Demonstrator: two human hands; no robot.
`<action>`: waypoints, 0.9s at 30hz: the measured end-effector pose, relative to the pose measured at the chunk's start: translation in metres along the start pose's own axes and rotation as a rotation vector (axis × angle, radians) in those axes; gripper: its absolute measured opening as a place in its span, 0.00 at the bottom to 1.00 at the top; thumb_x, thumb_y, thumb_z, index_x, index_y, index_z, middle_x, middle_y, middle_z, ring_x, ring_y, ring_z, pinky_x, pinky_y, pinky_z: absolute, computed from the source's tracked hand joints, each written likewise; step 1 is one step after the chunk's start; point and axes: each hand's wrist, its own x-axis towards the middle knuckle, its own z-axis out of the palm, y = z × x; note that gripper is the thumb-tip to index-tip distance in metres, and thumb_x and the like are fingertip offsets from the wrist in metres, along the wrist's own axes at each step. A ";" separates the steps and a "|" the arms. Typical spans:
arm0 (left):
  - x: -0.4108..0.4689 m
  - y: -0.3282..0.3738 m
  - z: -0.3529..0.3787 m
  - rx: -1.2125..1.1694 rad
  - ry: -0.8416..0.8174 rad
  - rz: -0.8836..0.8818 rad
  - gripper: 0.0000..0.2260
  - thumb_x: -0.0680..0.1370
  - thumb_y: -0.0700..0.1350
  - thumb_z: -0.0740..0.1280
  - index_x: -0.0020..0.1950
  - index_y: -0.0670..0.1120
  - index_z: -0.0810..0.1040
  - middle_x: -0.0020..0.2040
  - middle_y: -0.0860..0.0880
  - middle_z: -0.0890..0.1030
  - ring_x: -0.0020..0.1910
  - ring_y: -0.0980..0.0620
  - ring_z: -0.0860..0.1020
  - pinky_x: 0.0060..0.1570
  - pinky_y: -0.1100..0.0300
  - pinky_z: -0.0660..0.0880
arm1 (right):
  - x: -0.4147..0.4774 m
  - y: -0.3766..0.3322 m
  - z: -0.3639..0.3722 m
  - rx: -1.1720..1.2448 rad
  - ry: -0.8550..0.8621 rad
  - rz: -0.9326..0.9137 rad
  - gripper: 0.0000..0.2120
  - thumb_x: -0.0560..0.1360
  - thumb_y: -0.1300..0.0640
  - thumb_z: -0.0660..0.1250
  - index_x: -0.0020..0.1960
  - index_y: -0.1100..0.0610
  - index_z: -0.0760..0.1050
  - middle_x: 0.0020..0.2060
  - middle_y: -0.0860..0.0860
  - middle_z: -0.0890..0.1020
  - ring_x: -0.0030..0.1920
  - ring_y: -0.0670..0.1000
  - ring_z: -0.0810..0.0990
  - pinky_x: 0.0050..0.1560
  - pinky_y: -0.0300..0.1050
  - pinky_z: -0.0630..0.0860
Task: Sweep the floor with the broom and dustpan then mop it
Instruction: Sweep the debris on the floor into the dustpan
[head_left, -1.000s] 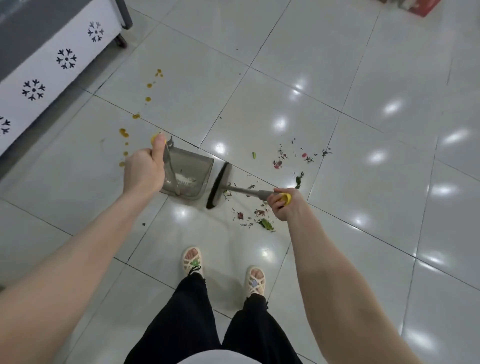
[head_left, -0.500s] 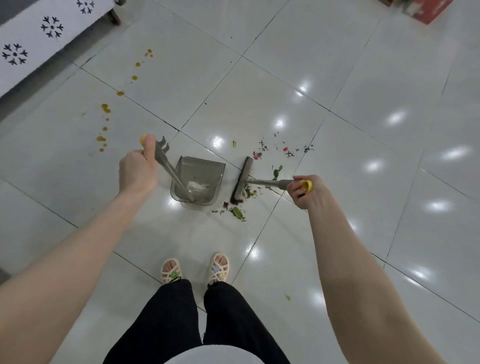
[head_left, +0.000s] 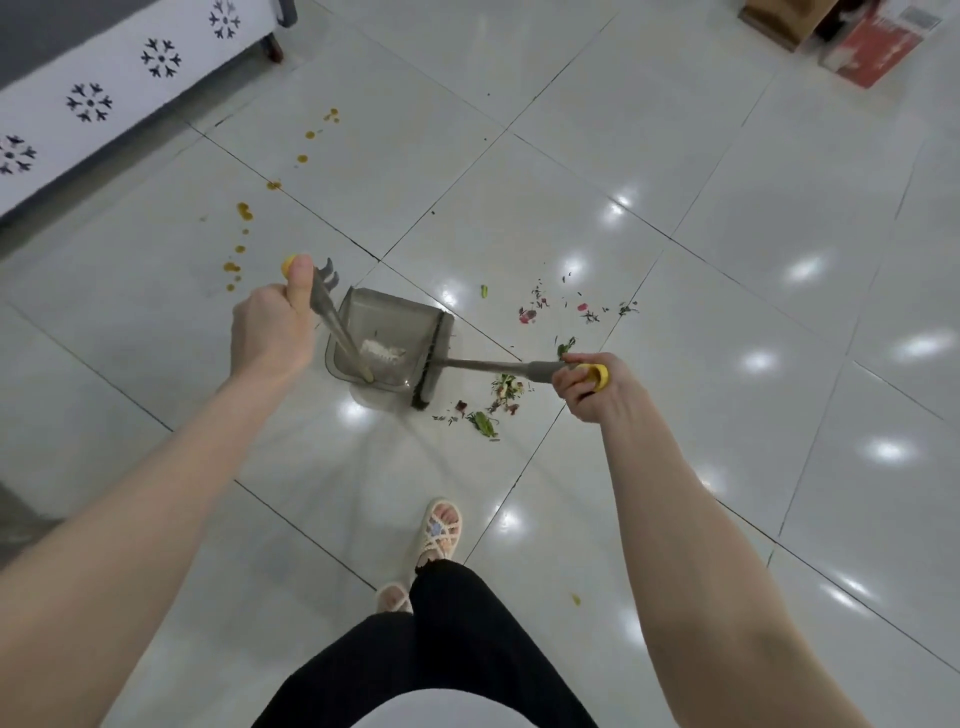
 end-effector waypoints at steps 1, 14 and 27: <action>-0.003 -0.003 -0.003 -0.005 0.000 0.008 0.35 0.81 0.62 0.46 0.40 0.34 0.76 0.40 0.37 0.77 0.42 0.41 0.72 0.42 0.55 0.65 | 0.002 0.008 0.003 -0.001 -0.004 0.007 0.07 0.79 0.60 0.59 0.46 0.64 0.69 0.31 0.49 0.68 0.15 0.44 0.66 0.12 0.31 0.58; -0.072 -0.081 -0.038 -0.047 0.027 -0.039 0.37 0.80 0.65 0.45 0.40 0.34 0.76 0.38 0.36 0.79 0.41 0.39 0.75 0.42 0.53 0.69 | 0.013 0.137 -0.009 -0.039 -0.003 0.054 0.11 0.79 0.60 0.58 0.43 0.67 0.70 0.31 0.51 0.67 0.14 0.44 0.65 0.13 0.30 0.58; -0.099 -0.070 -0.008 -0.080 -0.022 -0.129 0.37 0.80 0.64 0.45 0.40 0.32 0.76 0.42 0.36 0.80 0.43 0.39 0.75 0.41 0.55 0.66 | -0.015 0.073 -0.080 -0.106 0.184 -0.040 0.10 0.79 0.60 0.59 0.43 0.66 0.70 0.26 0.54 0.70 0.14 0.44 0.65 0.13 0.30 0.57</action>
